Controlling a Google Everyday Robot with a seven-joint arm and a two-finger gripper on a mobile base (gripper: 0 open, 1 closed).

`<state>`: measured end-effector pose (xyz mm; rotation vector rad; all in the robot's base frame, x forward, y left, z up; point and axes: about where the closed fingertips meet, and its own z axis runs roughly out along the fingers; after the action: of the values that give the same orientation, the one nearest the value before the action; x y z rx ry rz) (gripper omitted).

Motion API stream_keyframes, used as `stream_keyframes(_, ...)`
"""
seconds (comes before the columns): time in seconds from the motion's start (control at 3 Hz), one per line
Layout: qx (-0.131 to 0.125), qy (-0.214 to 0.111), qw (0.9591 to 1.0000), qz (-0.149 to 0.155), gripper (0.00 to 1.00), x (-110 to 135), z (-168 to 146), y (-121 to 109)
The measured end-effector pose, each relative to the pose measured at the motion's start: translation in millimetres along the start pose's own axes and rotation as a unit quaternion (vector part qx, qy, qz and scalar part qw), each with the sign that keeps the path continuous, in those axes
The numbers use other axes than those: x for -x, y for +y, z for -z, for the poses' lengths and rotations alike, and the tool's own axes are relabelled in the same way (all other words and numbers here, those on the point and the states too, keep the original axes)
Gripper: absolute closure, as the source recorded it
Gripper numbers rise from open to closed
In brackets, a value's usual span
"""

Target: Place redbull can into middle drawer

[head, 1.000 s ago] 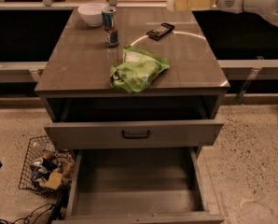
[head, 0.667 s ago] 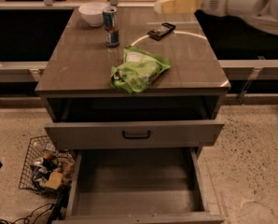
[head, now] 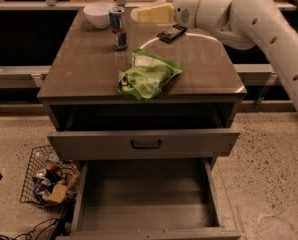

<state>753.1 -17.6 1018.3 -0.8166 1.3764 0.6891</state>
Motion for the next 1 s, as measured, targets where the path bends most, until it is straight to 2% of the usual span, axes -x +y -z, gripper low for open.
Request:
stream_keyframes(0.33,0.014,-0.003,0.9998,-0.011,0.0,-17.8,-33.5,0.5)
stream_keyframes(1.0,0.034,0.011,0.9992,-0.02,0.0,-43.9,-90.4,-2.0)
